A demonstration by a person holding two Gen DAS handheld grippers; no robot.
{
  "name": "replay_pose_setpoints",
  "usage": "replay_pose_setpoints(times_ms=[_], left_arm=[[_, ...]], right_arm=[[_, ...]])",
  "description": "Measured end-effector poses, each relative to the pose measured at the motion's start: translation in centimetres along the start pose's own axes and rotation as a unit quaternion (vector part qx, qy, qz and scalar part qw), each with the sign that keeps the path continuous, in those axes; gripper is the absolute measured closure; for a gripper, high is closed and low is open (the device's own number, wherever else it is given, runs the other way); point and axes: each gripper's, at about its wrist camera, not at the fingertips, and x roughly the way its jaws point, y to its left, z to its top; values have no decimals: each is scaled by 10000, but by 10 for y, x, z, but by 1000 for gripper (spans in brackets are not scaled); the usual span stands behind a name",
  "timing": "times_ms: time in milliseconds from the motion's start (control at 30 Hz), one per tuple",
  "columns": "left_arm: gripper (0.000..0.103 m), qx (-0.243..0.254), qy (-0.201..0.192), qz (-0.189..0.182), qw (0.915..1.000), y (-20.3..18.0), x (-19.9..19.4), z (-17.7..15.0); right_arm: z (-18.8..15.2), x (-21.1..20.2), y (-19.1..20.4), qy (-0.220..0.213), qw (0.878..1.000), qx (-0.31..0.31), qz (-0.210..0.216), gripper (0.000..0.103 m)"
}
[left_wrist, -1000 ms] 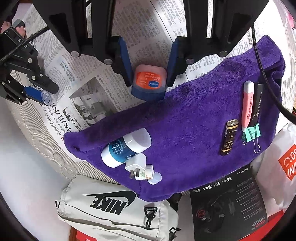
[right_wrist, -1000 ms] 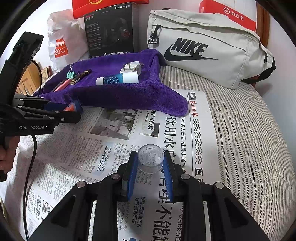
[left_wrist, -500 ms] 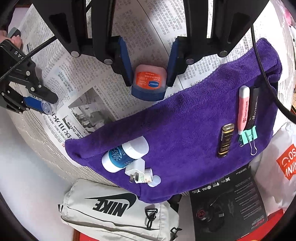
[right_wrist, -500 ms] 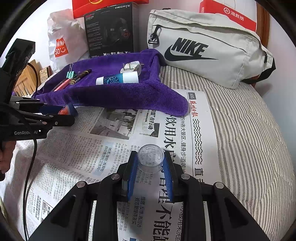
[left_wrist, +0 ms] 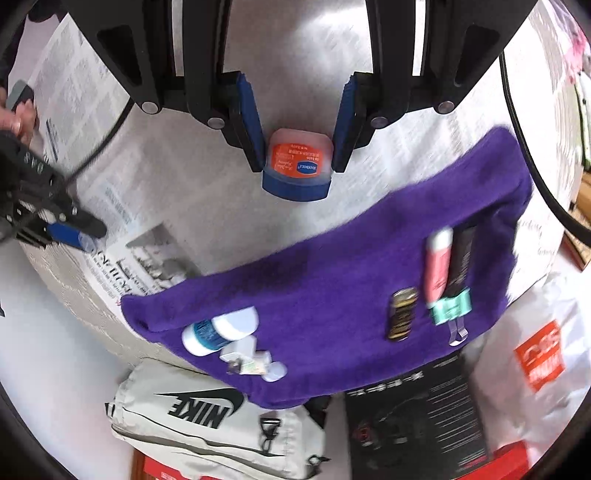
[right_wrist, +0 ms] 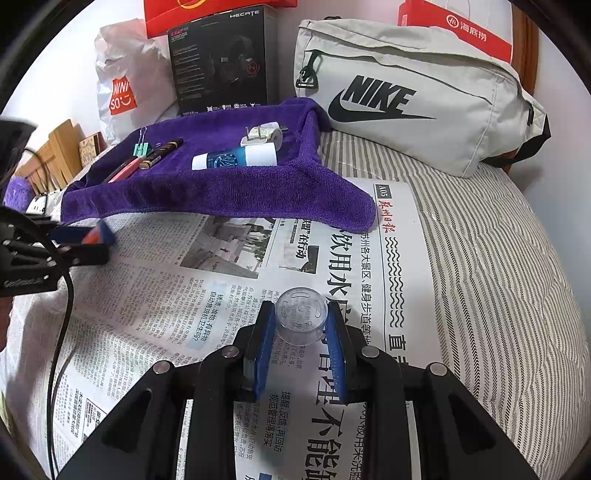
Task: Organize rigid objects
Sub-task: 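Lift the Vaseline jar with the left gripper while the right holds the clear cap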
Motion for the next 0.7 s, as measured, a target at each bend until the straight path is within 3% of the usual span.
replay_pose_setpoints(times_ms=[300, 700], left_arm=[[68, -447, -86, -137, 9989, 32, -7, -17], [68, -584, -164, -320, 9976, 43, -11, -20]], right_arm=[[7, 0, 0, 263, 9994, -141, 183, 76], [9, -10, -7, 193, 9990, -47, 388, 76]])
